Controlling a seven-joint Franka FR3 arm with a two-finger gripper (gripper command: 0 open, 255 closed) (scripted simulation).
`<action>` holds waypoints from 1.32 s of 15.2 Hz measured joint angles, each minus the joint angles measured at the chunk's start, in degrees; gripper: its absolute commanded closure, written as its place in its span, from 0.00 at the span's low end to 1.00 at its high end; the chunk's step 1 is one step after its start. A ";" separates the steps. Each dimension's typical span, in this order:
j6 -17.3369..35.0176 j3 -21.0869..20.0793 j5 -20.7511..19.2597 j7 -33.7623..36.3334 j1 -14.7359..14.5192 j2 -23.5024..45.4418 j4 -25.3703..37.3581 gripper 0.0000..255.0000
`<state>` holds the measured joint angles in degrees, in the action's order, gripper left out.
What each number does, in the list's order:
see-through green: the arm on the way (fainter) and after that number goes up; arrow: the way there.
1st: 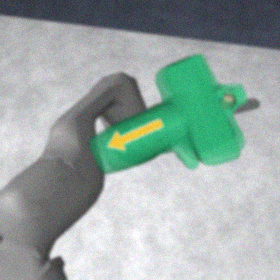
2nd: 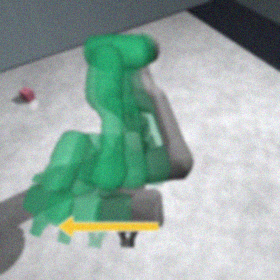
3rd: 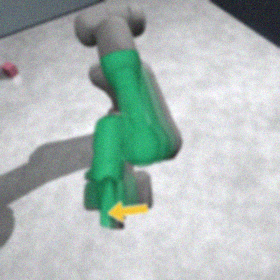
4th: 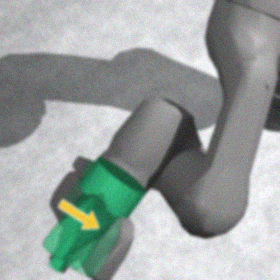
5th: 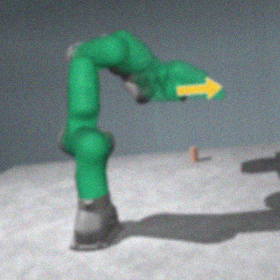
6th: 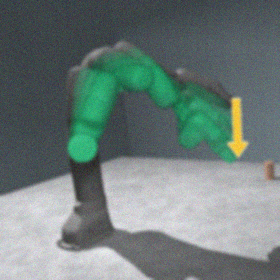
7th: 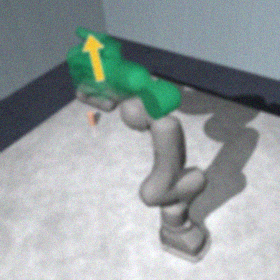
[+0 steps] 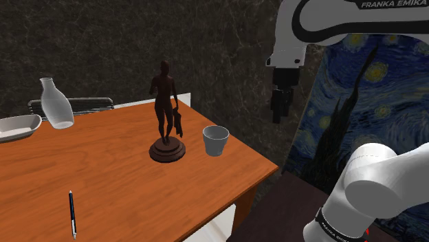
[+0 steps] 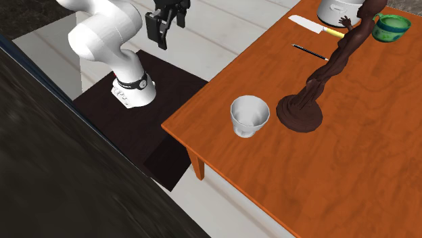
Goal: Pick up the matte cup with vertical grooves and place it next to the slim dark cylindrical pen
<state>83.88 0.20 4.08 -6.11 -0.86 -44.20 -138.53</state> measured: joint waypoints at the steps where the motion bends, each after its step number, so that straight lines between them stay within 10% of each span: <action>1: 0.00 0.00 0.00 0.00 0.00 0.00 0.00 0.00; 20: 24.85 3.97 4.11 -3.35 1.50 37.33 13.13 0.00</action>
<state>108.74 4.17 8.19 -9.45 0.64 -6.88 -125.40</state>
